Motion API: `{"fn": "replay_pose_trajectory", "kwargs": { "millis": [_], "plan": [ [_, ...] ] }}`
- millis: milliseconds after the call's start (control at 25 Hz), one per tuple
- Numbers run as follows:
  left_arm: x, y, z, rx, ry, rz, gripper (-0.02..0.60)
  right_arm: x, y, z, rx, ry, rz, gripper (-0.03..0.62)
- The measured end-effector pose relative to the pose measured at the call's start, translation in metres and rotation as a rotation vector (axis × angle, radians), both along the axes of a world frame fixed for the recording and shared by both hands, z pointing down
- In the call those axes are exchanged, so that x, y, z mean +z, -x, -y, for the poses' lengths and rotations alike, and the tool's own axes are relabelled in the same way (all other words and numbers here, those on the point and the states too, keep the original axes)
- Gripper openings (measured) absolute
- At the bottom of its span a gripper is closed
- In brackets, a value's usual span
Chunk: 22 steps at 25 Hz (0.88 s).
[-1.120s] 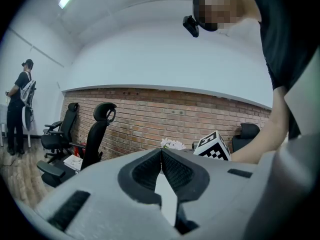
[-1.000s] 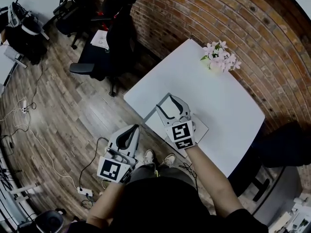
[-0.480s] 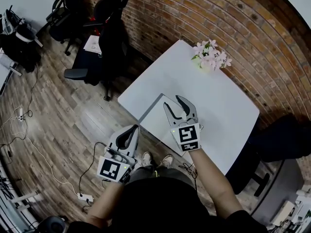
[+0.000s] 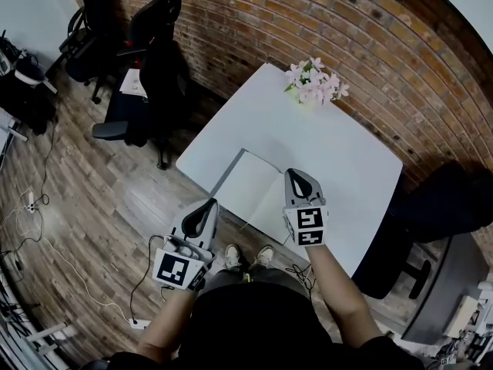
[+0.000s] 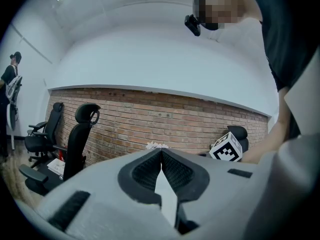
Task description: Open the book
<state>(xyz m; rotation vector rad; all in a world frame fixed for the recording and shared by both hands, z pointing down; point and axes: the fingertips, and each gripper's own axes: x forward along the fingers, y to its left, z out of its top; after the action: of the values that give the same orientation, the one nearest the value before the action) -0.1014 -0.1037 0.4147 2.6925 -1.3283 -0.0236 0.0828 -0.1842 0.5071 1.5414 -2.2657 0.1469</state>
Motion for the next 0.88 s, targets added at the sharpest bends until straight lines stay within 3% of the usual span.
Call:
{"fn": "replay_pose_trajectory", "kwargs": {
  "millis": [400,880],
  "plan": [
    [-0.013,-0.02,0.0,0.043,-0.072,0.008,0.026,-0.023,-0.125,-0.054,0.274,-0.017,0.077,0.013],
    [-0.041,-0.042,0.001,0.083,-0.131,0.014,0.025,-0.109,-0.193,-0.093,0.386,-0.189,0.15,0.012]
  ]
}}
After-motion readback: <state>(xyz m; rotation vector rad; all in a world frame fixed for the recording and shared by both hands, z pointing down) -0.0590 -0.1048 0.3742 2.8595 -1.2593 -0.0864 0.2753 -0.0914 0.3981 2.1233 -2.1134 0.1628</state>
